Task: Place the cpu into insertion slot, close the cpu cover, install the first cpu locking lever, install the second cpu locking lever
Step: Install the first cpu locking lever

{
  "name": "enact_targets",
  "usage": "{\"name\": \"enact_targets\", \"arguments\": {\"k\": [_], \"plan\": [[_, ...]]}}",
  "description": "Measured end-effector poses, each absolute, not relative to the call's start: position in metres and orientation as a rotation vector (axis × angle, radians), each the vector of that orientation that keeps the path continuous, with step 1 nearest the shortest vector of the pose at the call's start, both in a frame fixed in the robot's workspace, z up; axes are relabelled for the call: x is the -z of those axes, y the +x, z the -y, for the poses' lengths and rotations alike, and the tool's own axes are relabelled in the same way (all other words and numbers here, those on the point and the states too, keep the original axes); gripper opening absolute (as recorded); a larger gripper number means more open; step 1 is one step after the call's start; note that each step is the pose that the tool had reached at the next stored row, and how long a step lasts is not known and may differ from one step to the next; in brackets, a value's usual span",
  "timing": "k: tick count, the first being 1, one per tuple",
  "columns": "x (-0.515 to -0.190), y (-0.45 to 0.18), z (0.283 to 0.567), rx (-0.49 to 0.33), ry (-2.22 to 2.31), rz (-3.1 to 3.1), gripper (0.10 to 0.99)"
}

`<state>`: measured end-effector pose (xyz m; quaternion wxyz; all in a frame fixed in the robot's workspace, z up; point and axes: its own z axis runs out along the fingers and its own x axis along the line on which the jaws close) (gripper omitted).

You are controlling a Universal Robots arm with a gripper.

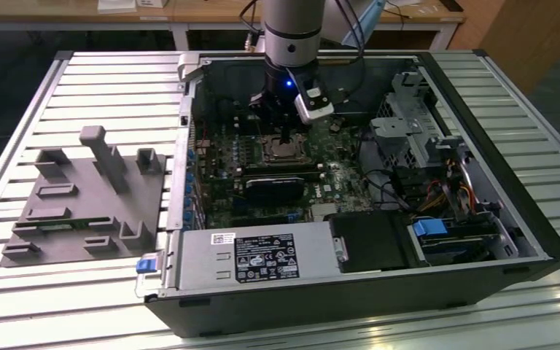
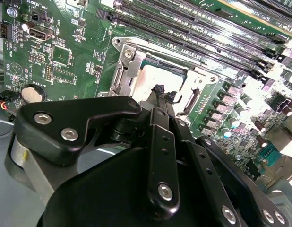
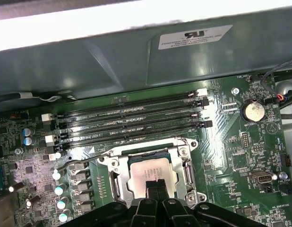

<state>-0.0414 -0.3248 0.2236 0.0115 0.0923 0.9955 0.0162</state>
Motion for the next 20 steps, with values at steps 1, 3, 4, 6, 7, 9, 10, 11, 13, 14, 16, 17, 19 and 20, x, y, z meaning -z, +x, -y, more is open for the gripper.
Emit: {"name": "enact_targets", "arguments": {"k": [1,3,4,6,7,9,10,11,13,14,16,17,19,20], "plan": [[-0.224,-0.041,0.325,-0.051,0.288,-3.105,0.106],[-0.224,-0.041,0.325,-0.051,0.288,-3.105,0.106],[-0.224,-0.041,0.325,-0.050,0.288,-3.105,0.106],[-0.226,-0.041,0.325,-0.050,0.288,-3.105,0.106],[-0.228,-0.041,0.325,-0.050,0.288,-3.105,0.106],[-0.231,-0.041,0.325,-0.051,0.288,-3.105,0.106],[-0.233,-0.041,0.325,-0.051,0.288,-3.105,0.106],[-0.235,-0.041,0.325,-0.050,0.288,-3.105,0.106],[-0.239,-0.041,0.325,-0.051,0.288,-3.105,0.106],[-0.241,-0.041,0.325,-0.051,0.288,-3.105,0.106],[-0.245,-0.041,0.325,-0.051,0.288,-3.105,0.106],[-0.247,-0.041,0.325,-0.051,0.288,-3.105,0.106],[-0.249,-0.041,0.325,-0.051,0.288,-3.105,0.106],[-0.249,-0.041,0.325,-0.051,0.288,-3.105,0.106]]}}
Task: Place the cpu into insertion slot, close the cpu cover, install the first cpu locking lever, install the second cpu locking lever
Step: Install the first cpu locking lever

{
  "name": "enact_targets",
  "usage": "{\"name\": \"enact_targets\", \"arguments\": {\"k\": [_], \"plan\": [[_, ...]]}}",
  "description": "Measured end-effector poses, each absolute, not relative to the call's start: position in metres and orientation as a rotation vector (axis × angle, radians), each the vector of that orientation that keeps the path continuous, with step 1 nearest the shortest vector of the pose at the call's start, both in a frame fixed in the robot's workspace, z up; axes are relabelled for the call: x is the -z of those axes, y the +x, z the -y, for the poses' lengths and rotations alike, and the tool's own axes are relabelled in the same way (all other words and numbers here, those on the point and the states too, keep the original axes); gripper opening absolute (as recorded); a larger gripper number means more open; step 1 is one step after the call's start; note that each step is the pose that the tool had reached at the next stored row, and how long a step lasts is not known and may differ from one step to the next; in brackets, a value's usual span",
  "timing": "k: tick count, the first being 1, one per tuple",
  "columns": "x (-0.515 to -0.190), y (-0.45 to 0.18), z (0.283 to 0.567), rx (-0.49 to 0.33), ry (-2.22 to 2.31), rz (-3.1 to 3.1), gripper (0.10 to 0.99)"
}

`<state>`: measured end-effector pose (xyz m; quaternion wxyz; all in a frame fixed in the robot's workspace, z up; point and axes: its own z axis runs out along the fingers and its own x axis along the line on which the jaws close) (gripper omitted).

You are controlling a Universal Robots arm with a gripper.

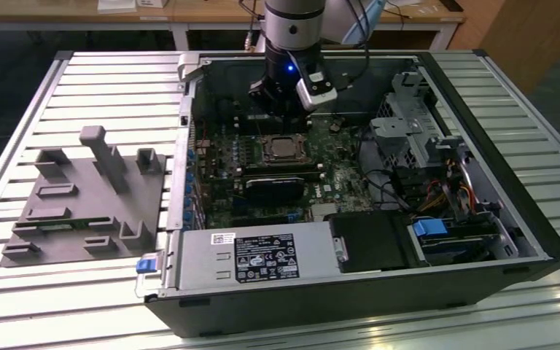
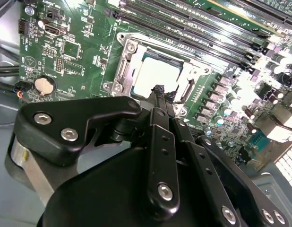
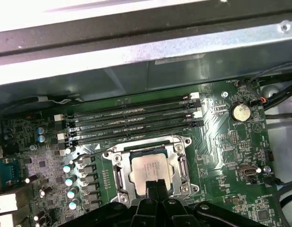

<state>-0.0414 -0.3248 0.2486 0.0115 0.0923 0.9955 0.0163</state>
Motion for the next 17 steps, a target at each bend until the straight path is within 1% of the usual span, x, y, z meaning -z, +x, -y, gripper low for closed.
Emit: {"name": "enact_targets", "arguments": {"k": [6,17], "plan": [[-0.249,-0.045,0.325,-0.050,0.288,-3.105,0.106],[-0.249,-0.076,0.325,-0.053,0.287,-3.098,0.106]]}}
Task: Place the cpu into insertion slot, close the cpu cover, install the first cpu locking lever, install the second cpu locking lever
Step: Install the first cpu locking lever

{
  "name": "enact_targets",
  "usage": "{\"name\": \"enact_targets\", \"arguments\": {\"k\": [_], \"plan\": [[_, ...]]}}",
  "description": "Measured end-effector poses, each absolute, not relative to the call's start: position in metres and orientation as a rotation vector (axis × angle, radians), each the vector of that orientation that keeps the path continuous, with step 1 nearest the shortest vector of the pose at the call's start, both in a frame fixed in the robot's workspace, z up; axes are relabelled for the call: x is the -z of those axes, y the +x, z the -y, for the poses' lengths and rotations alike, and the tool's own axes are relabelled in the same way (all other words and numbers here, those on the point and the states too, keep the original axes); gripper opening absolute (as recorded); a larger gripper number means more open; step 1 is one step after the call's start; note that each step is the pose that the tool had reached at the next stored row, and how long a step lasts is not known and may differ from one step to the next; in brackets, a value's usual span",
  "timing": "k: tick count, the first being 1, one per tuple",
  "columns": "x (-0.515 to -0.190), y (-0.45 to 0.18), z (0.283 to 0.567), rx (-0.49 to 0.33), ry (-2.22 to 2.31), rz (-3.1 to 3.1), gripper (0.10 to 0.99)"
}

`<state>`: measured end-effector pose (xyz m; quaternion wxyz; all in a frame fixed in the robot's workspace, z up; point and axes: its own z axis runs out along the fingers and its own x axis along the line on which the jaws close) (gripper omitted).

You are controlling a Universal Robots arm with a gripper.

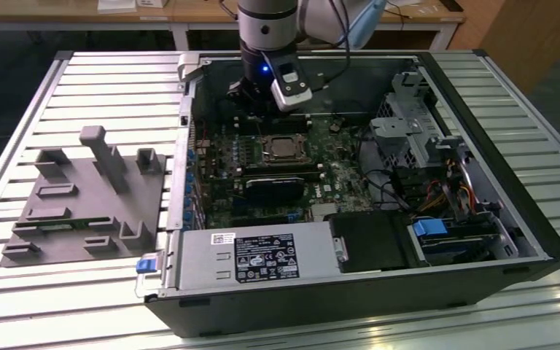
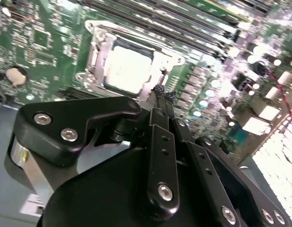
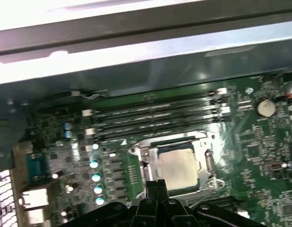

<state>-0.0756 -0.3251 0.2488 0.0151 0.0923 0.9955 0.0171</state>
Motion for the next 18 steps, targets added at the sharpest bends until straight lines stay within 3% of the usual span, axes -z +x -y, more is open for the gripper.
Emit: {"name": "enact_targets", "arguments": {"k": [9,18], "plan": [[-0.249,-0.099,0.325,-0.080,0.287,-3.093,0.106],[-0.249,-0.112,0.326,-0.227,0.290,-3.094,0.106]]}}
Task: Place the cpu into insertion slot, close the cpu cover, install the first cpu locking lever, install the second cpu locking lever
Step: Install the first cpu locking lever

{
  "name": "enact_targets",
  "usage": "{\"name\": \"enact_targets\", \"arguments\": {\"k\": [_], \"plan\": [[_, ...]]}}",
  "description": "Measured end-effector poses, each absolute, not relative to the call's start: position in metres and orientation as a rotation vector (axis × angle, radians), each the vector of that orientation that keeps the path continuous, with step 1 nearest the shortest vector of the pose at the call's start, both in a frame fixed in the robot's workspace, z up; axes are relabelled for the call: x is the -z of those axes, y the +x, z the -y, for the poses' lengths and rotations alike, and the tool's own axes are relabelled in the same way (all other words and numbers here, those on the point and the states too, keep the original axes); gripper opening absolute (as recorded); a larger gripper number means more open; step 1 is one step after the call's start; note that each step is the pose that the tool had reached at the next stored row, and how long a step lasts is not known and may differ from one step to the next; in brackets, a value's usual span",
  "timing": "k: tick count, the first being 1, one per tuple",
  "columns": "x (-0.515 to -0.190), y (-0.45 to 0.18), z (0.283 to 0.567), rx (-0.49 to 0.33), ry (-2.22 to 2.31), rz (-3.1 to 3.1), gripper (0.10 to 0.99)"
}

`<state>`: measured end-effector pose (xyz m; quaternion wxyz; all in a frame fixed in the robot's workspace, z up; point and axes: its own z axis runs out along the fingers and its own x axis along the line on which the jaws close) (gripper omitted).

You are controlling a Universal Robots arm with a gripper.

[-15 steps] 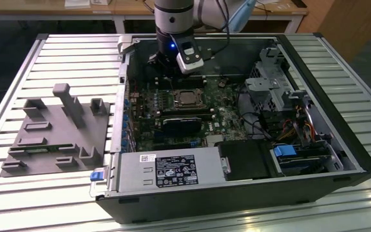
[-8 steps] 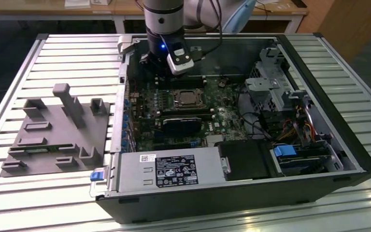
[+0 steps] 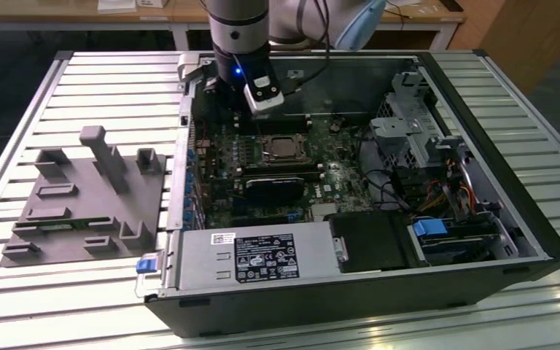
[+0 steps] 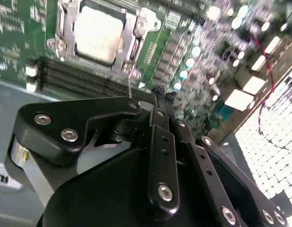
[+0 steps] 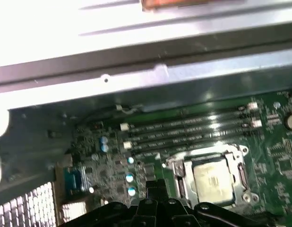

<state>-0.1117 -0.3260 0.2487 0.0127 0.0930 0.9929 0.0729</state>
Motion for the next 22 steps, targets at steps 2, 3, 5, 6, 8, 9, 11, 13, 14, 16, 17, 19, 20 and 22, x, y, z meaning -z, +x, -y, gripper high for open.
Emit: {"name": "enact_targets", "arguments": {"k": [2,3,5,6,8,9,11,13,14,16,17,19,20,22], "plan": [[-0.249,-0.113,0.326,-0.280,0.291,-3.093,0.106],[-0.249,-0.113,0.326,-0.308,0.291,-3.092,0.106],[-0.249,-0.114,0.326,-0.359,0.292,-3.089,0.106],[-0.249,-0.114,0.326,-0.384,0.292,-3.088,0.106],[-0.249,-0.114,0.326,-0.424,0.293,-3.085,0.106],[-0.249,-0.114,0.326,-0.433,0.293,-3.084,0.106],[-0.249,-0.114,0.326,-0.436,0.293,-3.084,0.106],[-0.249,-0.112,0.326,-0.436,0.293,-3.084,0.106],[-0.248,-0.111,0.326,-0.436,0.293,-3.084,0.106],[-0.248,-0.107,0.326,-0.436,0.293,-3.084,0.106],[-0.248,-0.105,0.326,-0.436,0.293,-3.084,0.106],[-0.248,-0.100,0.326,-0.436,0.293,-3.084,0.106],[-0.248,-0.096,0.326,-0.436,0.293,-3.084,0.106],[-0.248,-0.089,0.326,-0.436,0.293,-3.084,0.106]]}}
